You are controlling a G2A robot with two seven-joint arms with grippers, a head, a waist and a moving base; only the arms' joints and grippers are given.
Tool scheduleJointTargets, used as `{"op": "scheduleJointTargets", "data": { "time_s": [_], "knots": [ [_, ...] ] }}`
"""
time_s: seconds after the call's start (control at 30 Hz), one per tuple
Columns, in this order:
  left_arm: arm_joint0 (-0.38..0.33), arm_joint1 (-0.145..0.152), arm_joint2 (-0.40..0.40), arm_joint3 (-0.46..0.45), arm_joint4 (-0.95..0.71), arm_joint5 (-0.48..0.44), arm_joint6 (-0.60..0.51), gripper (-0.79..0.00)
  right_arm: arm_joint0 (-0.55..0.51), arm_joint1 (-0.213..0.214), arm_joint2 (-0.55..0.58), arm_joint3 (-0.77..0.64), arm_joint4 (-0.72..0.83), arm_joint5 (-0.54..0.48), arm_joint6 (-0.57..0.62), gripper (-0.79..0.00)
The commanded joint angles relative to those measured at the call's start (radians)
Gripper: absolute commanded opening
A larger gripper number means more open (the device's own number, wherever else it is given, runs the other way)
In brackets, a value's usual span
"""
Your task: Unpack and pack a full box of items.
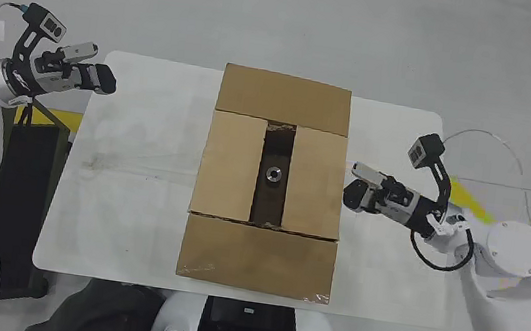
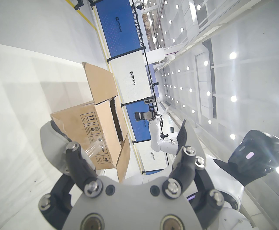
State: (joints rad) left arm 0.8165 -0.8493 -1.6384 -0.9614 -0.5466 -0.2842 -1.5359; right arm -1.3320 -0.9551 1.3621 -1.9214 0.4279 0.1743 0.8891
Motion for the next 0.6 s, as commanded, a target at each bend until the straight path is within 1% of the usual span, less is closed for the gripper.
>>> {"op": "scheduleJointTargets", "data": {
  "time_s": [0.0, 0.33, 0.47, 0.57],
  "knots": [
    [0.0, 0.0, 0.0, 0.0, 0.0, 0.0, 0.0, 0.0, 0.006, -0.004, -0.039, -0.014, -0.013, 0.016, -0.023, 0.0],
    [0.0, 0.0, 0.0, 0.0, 0.0, 0.0, 0.0, 0.0, 0.071, -0.038, -0.223, 0.007, -0.067, 0.027, -0.165, 0.0],
    [0.0, 0.0, 0.0, 0.0, 0.0, 0.0, 0.0, 0.0, 0.094, -0.049, -0.269, 0.023, -0.085, 0.027, -0.191, 0.0],
    [0.0, 0.0, 0.0, 0.0, 0.0, 0.0, 0.0, 0.0, 0.096, -0.05, -0.271, 0.024, -0.087, 0.026, -0.19, 0.0]
  ]
}}
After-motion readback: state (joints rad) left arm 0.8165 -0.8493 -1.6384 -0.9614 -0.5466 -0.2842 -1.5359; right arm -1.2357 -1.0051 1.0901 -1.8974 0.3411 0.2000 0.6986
